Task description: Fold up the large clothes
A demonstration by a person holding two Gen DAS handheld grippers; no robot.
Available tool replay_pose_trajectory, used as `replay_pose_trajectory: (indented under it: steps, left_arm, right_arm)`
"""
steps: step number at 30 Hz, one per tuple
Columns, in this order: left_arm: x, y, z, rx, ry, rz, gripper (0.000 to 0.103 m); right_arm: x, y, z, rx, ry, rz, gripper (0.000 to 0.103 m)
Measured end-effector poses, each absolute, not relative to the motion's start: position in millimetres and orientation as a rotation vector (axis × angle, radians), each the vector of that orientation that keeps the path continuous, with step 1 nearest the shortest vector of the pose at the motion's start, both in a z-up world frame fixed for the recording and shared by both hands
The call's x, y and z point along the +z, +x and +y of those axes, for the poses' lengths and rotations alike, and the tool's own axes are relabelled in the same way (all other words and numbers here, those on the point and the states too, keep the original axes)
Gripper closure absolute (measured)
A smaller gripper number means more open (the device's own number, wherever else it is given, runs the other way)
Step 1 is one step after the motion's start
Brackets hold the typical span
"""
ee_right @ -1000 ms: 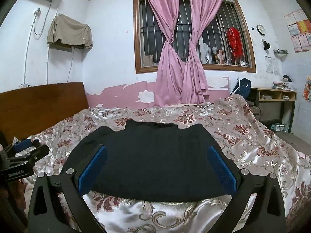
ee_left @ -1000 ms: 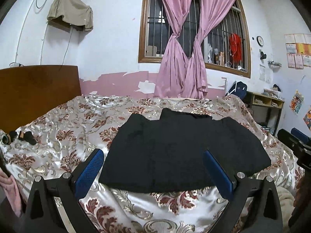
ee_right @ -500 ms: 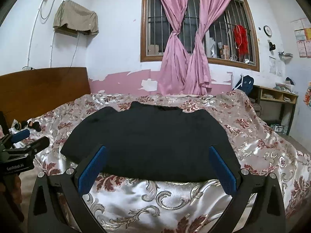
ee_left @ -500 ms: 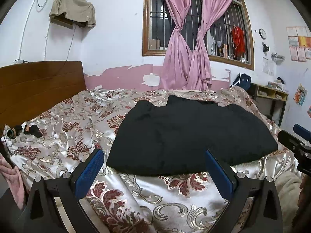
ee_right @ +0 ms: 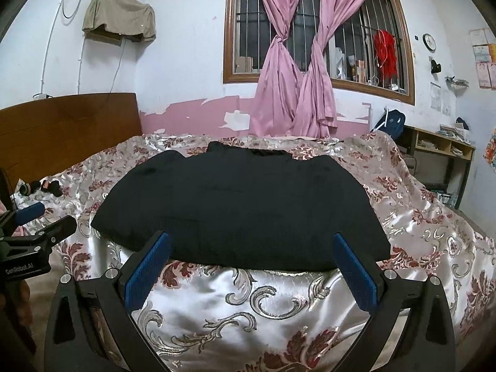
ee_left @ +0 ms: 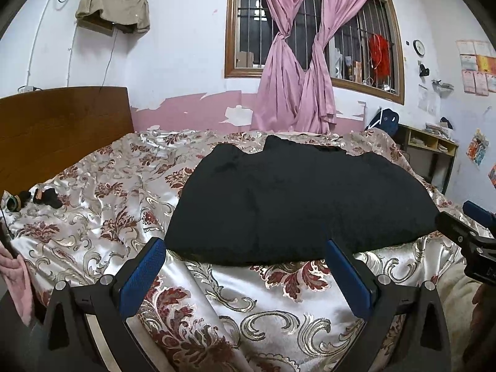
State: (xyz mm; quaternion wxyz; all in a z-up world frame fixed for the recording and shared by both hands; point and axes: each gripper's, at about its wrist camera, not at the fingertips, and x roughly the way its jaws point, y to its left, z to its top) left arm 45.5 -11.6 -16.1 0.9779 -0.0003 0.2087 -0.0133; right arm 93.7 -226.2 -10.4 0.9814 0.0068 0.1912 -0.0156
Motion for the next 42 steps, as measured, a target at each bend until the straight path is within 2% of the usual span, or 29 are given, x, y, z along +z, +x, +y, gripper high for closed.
replay_pose_trajectory:
  steps: [42]
  left_arm:
    - [-15.0, 43.8, -14.8, -0.022, 0.008, 0.402, 0.000]
  right_arm:
    - [-13.3, 97.3, -224.4, -0.043, 0.017, 0.389, 0.002]
